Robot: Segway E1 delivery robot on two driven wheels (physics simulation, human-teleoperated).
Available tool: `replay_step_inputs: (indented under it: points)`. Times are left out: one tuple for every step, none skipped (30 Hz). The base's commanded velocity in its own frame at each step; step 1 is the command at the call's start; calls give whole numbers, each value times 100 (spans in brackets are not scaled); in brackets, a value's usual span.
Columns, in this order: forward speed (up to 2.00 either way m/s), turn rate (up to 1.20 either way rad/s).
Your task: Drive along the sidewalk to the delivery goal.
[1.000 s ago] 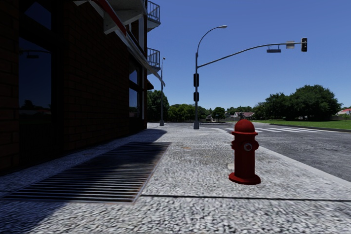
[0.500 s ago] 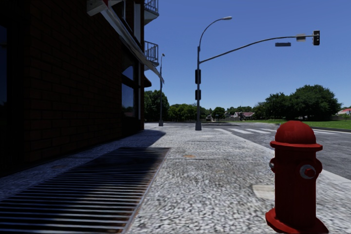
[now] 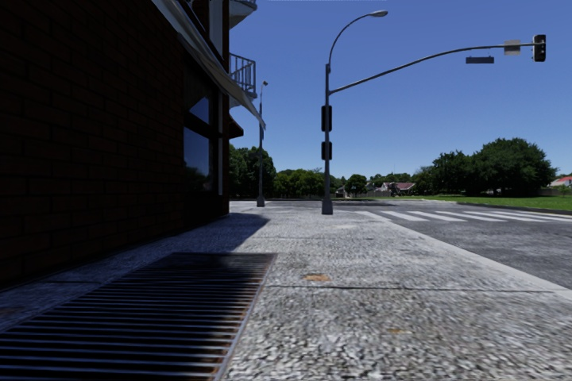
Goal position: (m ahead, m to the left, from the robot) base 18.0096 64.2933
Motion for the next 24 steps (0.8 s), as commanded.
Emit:
replay_step_inputs:
  points:
    - [200,0]
    - [200,0]
    - [200,0]
    - [200,0]
    - [200,0]
    - [200,0]
    - [200,0]
    - [200,0]
    - [200,0]
    - [200,0]
    - [200,0]
    - [200,0]
    - [200,0]
    - [200,0]
    - [200,0]
    - [200,0]
    - [200,0]
    - [200,0]
    - [200,0]
    - [200,0]
    - [200,0]
    - [200,0]
    - [200,0]
    - [200,0]
